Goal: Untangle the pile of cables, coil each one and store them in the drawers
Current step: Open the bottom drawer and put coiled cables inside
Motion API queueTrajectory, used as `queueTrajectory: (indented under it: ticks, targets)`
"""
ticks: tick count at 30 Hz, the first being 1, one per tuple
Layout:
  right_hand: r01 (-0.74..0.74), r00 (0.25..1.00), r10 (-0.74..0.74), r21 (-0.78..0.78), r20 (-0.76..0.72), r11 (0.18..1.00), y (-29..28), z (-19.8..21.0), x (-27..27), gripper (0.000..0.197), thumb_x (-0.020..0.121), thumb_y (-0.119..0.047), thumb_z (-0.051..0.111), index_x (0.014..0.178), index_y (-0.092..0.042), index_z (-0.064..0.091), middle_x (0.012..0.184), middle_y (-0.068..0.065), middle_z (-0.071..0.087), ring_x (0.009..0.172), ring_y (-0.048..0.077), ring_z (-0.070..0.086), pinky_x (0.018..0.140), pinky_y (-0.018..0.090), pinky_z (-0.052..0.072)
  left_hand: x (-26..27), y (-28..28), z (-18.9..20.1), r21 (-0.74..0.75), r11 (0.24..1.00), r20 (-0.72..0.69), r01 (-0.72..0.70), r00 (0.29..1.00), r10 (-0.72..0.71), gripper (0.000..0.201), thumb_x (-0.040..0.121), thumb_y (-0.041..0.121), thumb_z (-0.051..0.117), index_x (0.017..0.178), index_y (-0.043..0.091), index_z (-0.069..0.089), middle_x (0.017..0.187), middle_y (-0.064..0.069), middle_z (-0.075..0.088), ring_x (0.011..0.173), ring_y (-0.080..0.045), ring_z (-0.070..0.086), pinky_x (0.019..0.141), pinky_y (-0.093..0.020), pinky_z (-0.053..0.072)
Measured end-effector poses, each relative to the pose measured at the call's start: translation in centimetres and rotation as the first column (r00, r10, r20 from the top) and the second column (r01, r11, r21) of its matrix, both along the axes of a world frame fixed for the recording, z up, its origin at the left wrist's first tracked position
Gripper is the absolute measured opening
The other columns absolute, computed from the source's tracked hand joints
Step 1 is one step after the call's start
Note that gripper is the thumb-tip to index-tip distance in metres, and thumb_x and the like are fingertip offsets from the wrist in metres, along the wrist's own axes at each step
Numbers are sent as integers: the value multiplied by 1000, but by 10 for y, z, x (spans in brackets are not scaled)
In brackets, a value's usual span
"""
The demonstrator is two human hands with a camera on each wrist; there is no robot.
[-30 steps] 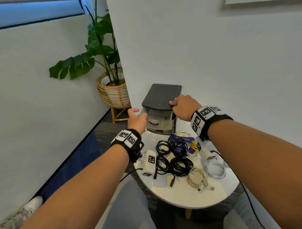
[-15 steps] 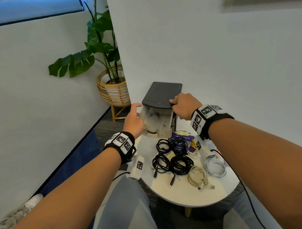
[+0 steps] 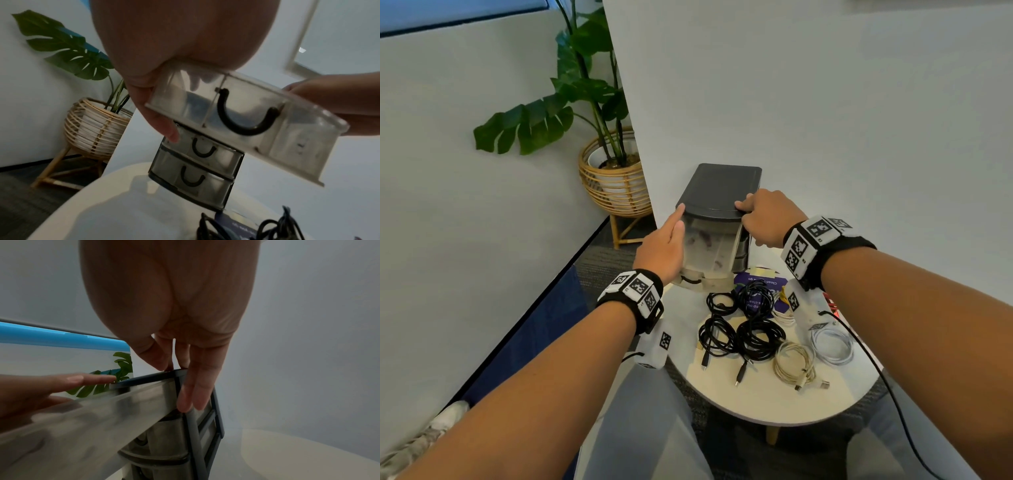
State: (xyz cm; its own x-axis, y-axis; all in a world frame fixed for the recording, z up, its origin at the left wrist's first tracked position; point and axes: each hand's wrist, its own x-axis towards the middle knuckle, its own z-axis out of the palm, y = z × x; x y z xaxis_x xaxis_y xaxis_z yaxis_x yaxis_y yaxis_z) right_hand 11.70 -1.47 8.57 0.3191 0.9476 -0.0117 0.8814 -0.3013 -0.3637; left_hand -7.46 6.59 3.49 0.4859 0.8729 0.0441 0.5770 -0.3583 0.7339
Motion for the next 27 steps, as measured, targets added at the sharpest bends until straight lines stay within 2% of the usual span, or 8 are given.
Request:
queueTrajectory:
  ticks: [4,6,8,12,14,19,23,27]
  targets:
    - [-35,990,41,46,-132,998,-7,3,13,46,98,-6,43,140,-16,60,150,12,50,104,30,68,89,39,59,-2,2,1,-21,1000,-97,1,995,-3,48,110,44,18,156,55,22,151,-7,51,133,-35,47,109,-48,34]
    - [91,958,-39,171,-286,981,-22,1,38,50,95,-5,45,138,-23,60,147,6,52,96,27,71,81,41,62,-3,4,2,-23,1000,-113,6,994,-9,48,109,43,19,155,56,21,157,-7,45,138,-36,43,111,-48,32]
    - [246,930,-179,182,-321,952,-43,-7,67,40,94,-3,46,122,-21,68,126,8,66,86,24,72,70,38,62,-4,4,2,-26,1000,-101,-1,995,-2,47,110,43,20,155,57,22,158,-7,44,139,-36,43,112,-48,32]
    - [257,941,-316,-350,-123,901,-79,-39,99,24,93,-8,61,112,-14,75,84,2,70,92,26,73,63,30,56,-1,3,2,-5,1000,-72,-10,997,10,47,111,39,21,156,54,24,118,-4,53,123,-36,50,104,-46,36]
    - [226,957,-286,-498,-46,837,-89,-56,96,28,93,-10,64,120,-13,72,85,-1,65,100,27,70,68,28,54,0,2,4,-1,1000,-51,-12,999,12,47,111,37,22,156,51,27,106,5,46,99,-24,50,96,-41,35]
    - [245,968,-175,-504,182,828,-83,-85,89,28,94,-5,56,117,-9,72,112,12,70,99,28,66,71,30,51,0,5,3,-17,1000,-48,-11,999,10,47,111,35,23,156,49,29,83,21,39,71,3,36,89,-31,29]
    - [236,957,-107,-503,271,831,-80,-99,98,20,92,-5,61,107,-8,74,104,11,73,97,28,69,75,31,56,0,6,3,-19,1000,-46,-5,999,4,48,111,34,23,155,51,28,103,9,48,95,-11,44,102,-37,35]
    - [229,961,-120,-471,250,852,-82,-100,109,11,94,-15,65,103,-12,69,110,7,70,99,25,66,74,30,49,-1,10,-3,-43,999,-33,1,999,-2,49,111,31,23,155,53,28,82,21,37,86,-11,43,91,-33,32]
